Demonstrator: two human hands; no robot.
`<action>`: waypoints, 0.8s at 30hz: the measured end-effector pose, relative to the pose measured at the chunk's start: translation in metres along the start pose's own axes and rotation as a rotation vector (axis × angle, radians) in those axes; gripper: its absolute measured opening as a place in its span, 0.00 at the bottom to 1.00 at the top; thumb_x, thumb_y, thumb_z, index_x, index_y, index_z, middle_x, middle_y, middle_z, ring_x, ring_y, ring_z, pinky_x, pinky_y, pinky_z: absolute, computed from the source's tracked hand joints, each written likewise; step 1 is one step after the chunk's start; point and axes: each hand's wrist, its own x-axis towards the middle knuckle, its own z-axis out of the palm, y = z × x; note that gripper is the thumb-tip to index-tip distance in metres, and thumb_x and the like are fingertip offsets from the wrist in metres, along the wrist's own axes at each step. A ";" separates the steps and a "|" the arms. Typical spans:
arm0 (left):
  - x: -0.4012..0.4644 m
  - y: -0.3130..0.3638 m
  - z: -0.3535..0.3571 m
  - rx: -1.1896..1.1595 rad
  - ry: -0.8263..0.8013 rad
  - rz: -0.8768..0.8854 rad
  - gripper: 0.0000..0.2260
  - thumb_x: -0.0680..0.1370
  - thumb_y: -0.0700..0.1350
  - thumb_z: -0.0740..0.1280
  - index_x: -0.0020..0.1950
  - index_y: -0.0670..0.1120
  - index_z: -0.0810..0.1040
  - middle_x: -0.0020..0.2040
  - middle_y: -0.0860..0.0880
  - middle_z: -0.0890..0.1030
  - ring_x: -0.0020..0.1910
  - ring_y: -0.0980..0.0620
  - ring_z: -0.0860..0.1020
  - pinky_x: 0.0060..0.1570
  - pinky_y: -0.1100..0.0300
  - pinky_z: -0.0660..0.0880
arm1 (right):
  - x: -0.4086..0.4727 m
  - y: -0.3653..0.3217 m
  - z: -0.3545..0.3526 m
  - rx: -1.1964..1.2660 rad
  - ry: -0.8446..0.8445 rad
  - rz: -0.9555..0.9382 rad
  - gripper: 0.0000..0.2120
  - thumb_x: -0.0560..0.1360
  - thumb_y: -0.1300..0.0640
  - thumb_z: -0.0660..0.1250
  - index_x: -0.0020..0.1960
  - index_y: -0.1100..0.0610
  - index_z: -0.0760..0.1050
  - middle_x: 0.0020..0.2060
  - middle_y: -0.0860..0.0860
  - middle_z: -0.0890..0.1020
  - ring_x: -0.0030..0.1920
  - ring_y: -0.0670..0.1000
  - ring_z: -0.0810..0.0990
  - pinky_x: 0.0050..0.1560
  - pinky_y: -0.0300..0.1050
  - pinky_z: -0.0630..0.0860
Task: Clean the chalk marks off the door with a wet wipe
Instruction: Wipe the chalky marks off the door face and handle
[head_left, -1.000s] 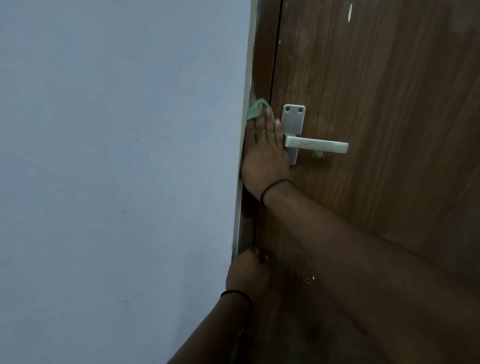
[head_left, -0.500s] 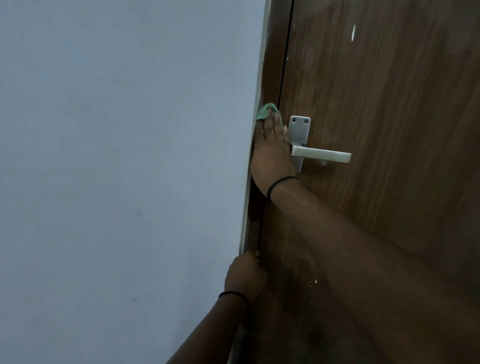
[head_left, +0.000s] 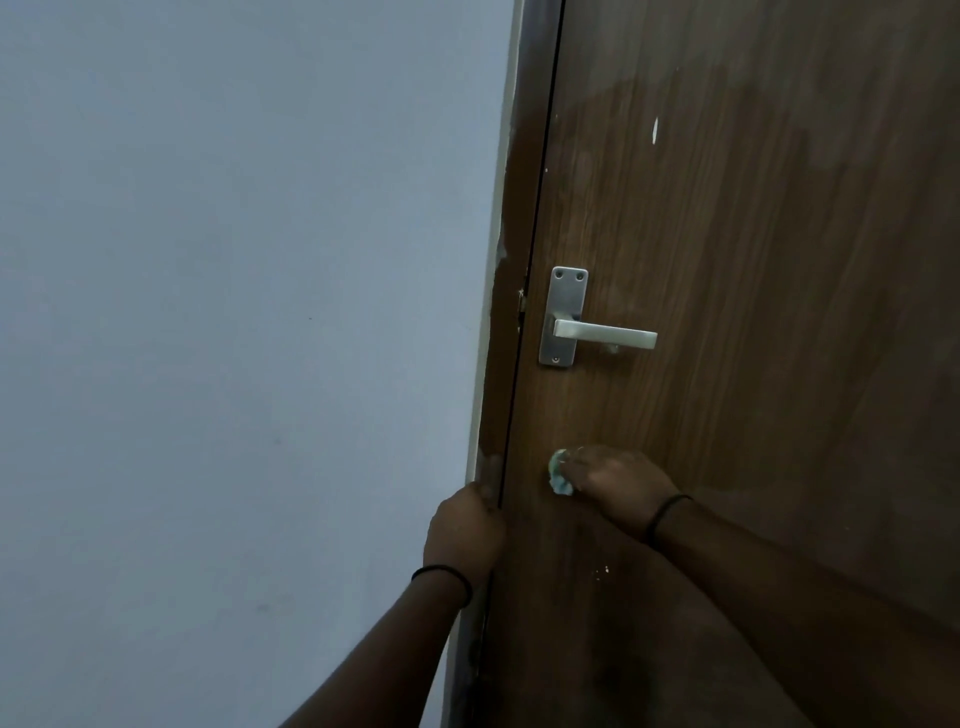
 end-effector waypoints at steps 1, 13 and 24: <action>0.002 0.005 0.000 -0.009 0.011 0.009 0.10 0.81 0.41 0.57 0.53 0.43 0.79 0.46 0.47 0.81 0.41 0.51 0.78 0.43 0.60 0.77 | -0.007 0.003 -0.007 0.027 0.033 0.005 0.15 0.79 0.56 0.63 0.64 0.55 0.75 0.63 0.53 0.78 0.64 0.53 0.76 0.62 0.46 0.73; 0.034 0.059 -0.001 -0.105 0.078 0.178 0.17 0.79 0.43 0.61 0.68 0.44 0.73 0.55 0.45 0.82 0.52 0.48 0.80 0.46 0.65 0.70 | 0.114 0.019 -0.160 0.203 0.828 0.181 0.14 0.78 0.66 0.61 0.63 0.67 0.75 0.62 0.62 0.77 0.63 0.57 0.76 0.67 0.40 0.66; 0.043 0.038 0.011 0.255 -0.062 0.128 0.42 0.80 0.50 0.61 0.76 0.54 0.28 0.48 0.43 0.81 0.33 0.52 0.73 0.35 0.55 0.73 | 0.161 0.014 -0.103 -0.063 0.566 0.239 0.27 0.78 0.69 0.55 0.76 0.64 0.56 0.77 0.60 0.55 0.78 0.57 0.52 0.75 0.52 0.54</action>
